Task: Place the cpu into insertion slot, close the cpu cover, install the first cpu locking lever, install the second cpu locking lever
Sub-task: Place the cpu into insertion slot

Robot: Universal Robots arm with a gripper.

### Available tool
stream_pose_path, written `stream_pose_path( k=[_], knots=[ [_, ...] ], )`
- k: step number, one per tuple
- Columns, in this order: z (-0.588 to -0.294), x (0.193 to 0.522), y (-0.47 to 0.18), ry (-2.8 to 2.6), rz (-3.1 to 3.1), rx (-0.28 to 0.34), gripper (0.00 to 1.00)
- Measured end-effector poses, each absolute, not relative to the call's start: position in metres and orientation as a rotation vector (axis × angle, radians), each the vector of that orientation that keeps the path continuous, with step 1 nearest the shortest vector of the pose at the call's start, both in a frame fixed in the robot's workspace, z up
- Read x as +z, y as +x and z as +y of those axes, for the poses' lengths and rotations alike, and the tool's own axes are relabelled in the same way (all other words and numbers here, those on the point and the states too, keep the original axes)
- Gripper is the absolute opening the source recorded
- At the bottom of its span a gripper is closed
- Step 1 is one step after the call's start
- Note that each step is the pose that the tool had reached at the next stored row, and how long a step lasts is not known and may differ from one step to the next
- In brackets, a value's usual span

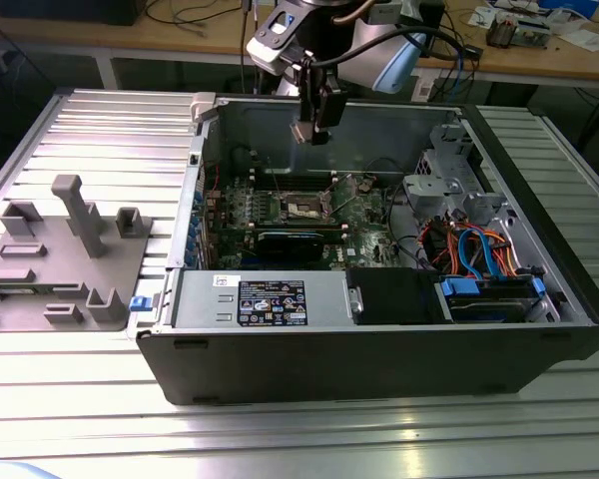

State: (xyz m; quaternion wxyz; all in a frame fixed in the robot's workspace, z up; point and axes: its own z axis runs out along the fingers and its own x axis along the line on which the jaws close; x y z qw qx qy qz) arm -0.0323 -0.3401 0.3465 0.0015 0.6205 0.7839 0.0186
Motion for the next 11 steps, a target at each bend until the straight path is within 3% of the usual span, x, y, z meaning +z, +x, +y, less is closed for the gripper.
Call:
stream_pose_path(
  k=[11],
  knots=[
    [-0.3401, 0.3466, -0.0323, 1.948, 2.460, 0.058, 0.54]
  ],
)
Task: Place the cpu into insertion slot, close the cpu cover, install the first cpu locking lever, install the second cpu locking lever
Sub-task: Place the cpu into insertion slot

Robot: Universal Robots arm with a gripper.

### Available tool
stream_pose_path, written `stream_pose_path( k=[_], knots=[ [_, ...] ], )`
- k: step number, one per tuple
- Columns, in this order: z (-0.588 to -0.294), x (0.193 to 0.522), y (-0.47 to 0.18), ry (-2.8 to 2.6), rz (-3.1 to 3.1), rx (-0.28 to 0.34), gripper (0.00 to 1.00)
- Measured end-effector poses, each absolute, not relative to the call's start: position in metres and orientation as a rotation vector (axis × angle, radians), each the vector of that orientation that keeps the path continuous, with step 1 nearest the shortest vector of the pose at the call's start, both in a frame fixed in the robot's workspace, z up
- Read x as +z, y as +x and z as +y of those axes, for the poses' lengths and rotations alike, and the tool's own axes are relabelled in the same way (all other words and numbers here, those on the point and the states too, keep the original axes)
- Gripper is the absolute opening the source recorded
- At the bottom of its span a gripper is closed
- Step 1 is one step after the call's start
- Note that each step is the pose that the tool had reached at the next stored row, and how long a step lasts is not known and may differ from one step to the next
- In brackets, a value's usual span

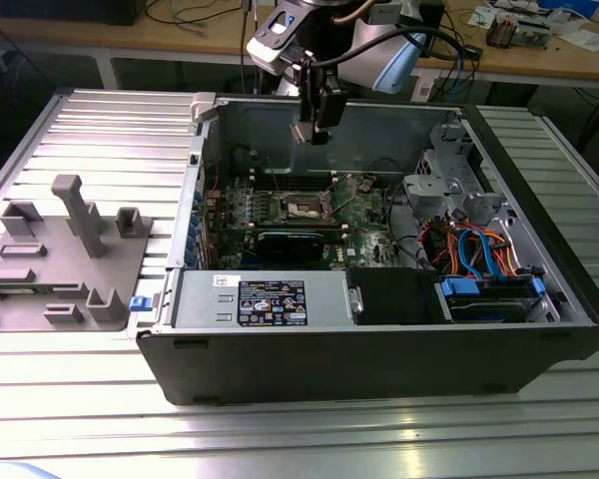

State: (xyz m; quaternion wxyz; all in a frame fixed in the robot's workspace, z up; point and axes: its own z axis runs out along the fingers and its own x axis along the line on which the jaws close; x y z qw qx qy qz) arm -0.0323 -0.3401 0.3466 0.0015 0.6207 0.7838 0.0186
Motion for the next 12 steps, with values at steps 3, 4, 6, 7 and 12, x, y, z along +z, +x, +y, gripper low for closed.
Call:
stream_pose_path(
  k=[3, 4, 6, 7, 12],
  knots=[
    [-0.340, 0.333, -0.032, 2.036, 2.386, 0.056, 0.54],
    [-0.340, 0.332, -0.032, 2.051, 2.373, 0.056, 0.54],
    [-0.340, 0.329, -0.032, 2.086, 2.341, 0.056, 0.54],
    [-0.340, 0.328, -0.032, 2.100, 2.329, 0.055, 0.54],
    [-0.340, 0.319, -0.031, 2.147, 2.291, 0.049, 0.54]
  ],
)
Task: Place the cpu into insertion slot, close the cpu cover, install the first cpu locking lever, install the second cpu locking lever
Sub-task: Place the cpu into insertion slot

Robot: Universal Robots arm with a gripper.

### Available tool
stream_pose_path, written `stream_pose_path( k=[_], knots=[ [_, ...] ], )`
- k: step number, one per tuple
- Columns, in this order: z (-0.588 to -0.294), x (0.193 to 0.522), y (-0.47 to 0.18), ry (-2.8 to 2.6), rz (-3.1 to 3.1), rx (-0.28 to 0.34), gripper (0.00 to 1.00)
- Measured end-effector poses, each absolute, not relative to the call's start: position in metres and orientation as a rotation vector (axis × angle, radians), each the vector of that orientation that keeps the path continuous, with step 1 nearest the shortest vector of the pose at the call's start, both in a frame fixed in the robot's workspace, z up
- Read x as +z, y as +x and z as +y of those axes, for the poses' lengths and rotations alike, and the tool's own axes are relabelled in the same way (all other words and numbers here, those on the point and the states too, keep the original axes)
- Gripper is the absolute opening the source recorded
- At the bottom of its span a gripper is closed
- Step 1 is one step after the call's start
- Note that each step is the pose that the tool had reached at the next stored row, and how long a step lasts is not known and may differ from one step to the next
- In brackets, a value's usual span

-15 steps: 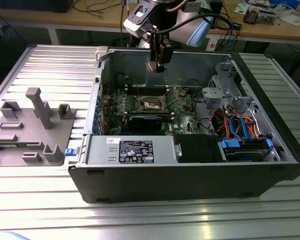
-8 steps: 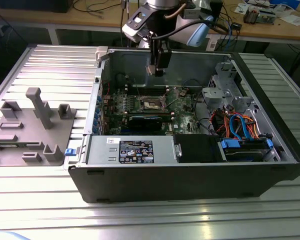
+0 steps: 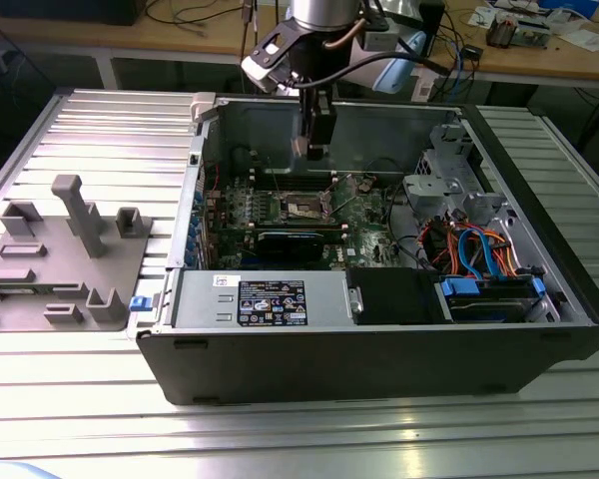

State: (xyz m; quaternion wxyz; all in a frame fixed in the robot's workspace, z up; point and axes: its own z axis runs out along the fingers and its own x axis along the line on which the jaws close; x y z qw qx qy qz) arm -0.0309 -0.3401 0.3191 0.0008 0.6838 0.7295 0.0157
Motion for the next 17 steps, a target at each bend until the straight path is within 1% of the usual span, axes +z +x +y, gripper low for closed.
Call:
stream_pose_path(
  k=[3, 17],
  knots=[
    [-0.340, 0.313, -0.028, 2.153, 2.294, 0.037, 0.54],
    [-0.338, 0.307, -0.028, 2.193, 2.247, 0.045, 0.54]
  ],
)
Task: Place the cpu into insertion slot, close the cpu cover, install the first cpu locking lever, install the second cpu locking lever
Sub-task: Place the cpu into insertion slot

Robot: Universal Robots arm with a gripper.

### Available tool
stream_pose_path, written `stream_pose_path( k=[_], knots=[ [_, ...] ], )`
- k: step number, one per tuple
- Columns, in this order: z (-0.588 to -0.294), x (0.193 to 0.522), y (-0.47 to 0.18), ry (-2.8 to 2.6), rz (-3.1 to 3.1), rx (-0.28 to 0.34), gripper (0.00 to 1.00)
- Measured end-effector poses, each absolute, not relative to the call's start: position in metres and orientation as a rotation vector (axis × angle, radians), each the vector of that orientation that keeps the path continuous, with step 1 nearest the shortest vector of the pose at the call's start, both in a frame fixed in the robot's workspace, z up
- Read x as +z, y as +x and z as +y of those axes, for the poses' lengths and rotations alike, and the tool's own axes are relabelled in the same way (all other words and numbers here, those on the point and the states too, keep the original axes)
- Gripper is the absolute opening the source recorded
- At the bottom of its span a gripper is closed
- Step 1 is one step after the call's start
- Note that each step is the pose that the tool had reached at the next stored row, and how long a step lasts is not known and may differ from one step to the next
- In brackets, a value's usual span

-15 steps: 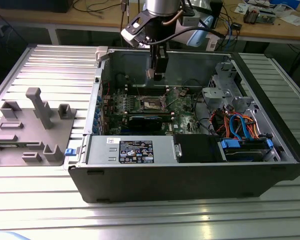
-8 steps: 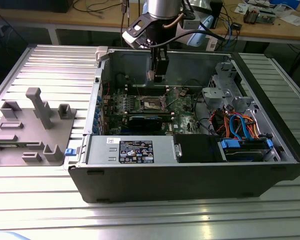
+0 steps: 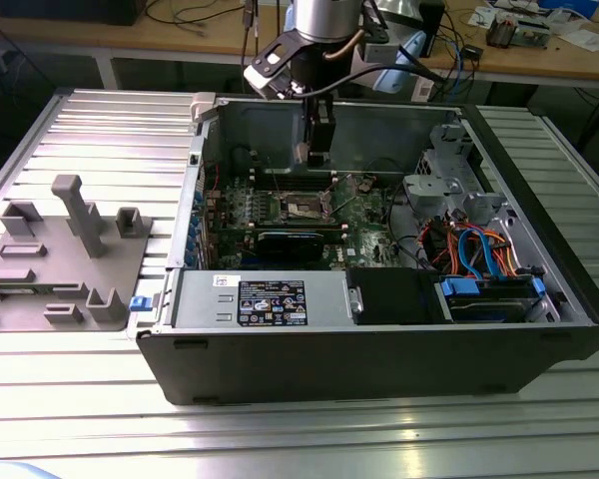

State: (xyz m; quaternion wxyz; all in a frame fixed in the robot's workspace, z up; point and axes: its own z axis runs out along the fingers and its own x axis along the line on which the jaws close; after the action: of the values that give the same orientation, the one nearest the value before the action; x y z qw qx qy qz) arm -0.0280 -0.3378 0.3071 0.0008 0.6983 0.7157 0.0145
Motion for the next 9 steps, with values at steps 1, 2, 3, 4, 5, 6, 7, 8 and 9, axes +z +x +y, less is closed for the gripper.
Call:
stream_pose_path(
  k=[1, 2, 3, 4, 5, 6, 7, 8, 9],
  knots=[
    [-0.337, 0.305, -0.028, 2.194, 2.246, 0.045, 0.54],
    [-0.337, 0.304, -0.028, 2.194, 2.246, 0.045, 0.54],
    [-0.337, 0.302, -0.028, 2.194, 2.245, 0.045, 0.54],
    [-0.337, 0.299, -0.028, 2.195, 2.245, 0.045, 0.54],
    [-0.337, 0.297, -0.028, 2.195, 2.245, 0.045, 0.54],
    [-0.337, 0.294, -0.028, 2.195, 2.245, 0.045, 0.54],
    [-0.337, 0.290, -0.028, 2.195, 2.244, 0.045, 0.54],
    [-0.337, 0.287, -0.028, 2.196, 2.244, 0.045, 0.54],
    [-0.337, 0.284, -0.027, 2.196, 2.244, 0.046, 0.54]
  ],
)
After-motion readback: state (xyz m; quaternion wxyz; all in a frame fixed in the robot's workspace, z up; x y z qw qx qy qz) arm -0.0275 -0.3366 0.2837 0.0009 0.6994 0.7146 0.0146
